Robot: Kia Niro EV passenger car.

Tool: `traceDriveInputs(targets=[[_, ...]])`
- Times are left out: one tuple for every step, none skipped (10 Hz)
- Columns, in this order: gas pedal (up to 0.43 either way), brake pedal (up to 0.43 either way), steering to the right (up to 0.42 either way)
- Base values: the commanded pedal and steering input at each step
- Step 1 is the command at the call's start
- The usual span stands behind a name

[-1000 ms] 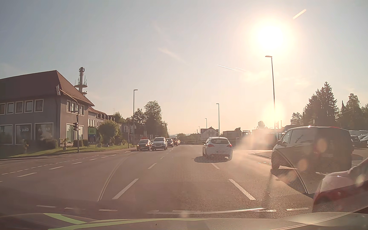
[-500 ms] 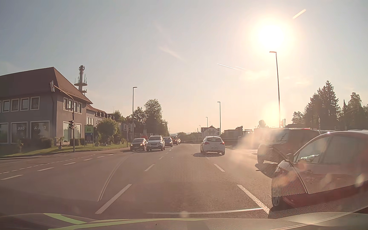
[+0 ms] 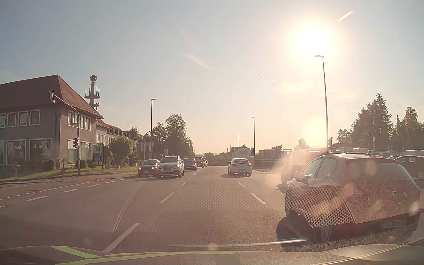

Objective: Follow the waypoints while adhering to traffic rules and regulations

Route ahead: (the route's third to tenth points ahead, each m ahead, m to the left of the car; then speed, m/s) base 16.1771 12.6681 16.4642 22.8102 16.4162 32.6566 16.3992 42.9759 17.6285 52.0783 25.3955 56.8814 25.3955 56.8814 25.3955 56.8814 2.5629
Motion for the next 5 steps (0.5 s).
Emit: traceDriveInputs(targets=[[0.0,0.0,0.002],[0.0,0.0,0.002],[0.0,0.0,0.002],[0.0,0.0,0.002],[0.0,0.006,0.002]])
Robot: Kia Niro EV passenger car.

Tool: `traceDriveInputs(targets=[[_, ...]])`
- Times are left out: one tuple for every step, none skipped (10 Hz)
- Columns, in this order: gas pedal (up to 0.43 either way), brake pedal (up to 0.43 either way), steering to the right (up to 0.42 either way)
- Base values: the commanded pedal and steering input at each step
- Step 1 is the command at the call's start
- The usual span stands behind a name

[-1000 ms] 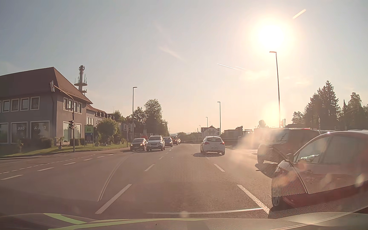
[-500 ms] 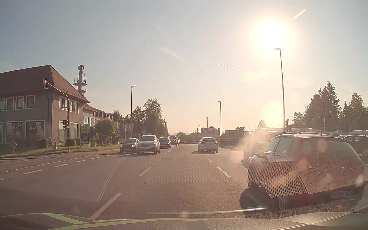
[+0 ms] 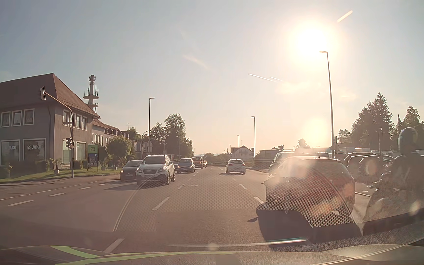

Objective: Follow the waypoints while adhering to traffic rules and regulations

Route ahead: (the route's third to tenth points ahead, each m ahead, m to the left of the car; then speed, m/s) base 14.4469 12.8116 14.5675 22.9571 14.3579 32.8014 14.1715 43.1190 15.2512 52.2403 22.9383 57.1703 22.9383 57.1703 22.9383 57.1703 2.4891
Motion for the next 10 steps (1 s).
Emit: traceDriveInputs(targets=[[0.0,0.006,0.002],[0.0,0.006,0.002],[0.0,0.0,0.002],[0.0,0.0,0.002],[0.0,0.0,0.002],[0.0,0.018,0.002],[0.0,0.03,0.002],[0.0,0.049,0.002],[0.0,0.061,0.002],[0.0,0.061,0.002]])
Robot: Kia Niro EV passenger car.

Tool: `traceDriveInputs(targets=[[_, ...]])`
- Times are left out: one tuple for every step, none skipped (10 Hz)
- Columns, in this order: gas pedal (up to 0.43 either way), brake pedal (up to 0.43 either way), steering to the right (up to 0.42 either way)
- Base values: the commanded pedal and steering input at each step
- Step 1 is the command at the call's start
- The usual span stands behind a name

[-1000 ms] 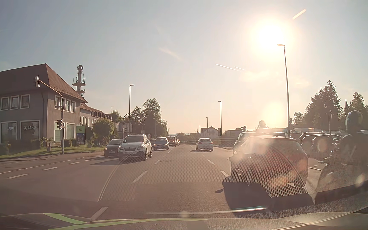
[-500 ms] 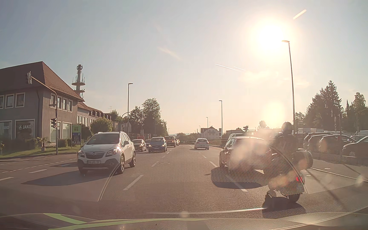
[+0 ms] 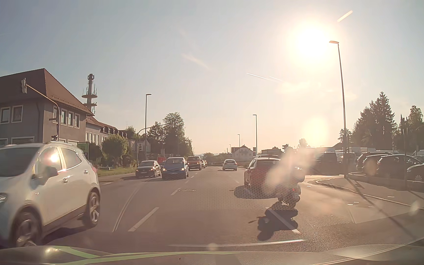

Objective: Follow the waypoints while adhering to traffic rules and regulations

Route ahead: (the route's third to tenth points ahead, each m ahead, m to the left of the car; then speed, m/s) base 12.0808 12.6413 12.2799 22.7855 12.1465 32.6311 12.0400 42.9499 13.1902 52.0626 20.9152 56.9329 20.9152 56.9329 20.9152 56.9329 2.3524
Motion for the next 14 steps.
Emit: traceDriveInputs(targets=[[0.0,0.079,0.002],[0.0,0.085,0.002],[0.0,0.098,0.002],[0.0,0.116,0.002],[0.0,0.134,0.003],[0.0,0.14,0.003],[0.0,0.146,0.007],[0.0,0.146,0.01],[0.0,0.146,0.012],[0.0,0.152,0.016],[0.0,0.152,0.017],[0.0,0.152,0.017],[0.0,0.152,0.015],[0.0,0.152,0.011]])
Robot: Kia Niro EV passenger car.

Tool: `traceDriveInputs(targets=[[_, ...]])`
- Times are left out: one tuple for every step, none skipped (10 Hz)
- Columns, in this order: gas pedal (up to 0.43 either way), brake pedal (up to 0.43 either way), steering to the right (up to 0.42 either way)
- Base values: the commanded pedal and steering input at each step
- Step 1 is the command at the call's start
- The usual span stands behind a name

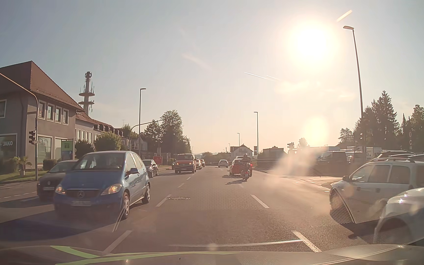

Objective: Follow the waypoints while adhering to traffic rules and regulations

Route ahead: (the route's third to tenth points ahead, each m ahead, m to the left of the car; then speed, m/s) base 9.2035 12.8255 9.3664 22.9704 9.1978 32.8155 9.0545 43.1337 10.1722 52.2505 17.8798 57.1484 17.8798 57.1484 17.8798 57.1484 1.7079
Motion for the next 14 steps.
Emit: traceDriveInputs(targets=[[0.0,0.159,0.01],[0.0,0.159,0.01],[0.0,0.159,0.01],[0.0,0.165,0.008],[0.0,0.165,0.005],[0.0,0.165,0.005],[0.0,0.165,0.004],[0.0,0.171,0.004],[0.0,0.171,0.003],[0.0,0.171,0.003],[0.0,0.171,0.002],[0.0,0.171,0.002],[0.0,0.165,0.002],[0.0,0.171,0.002]])
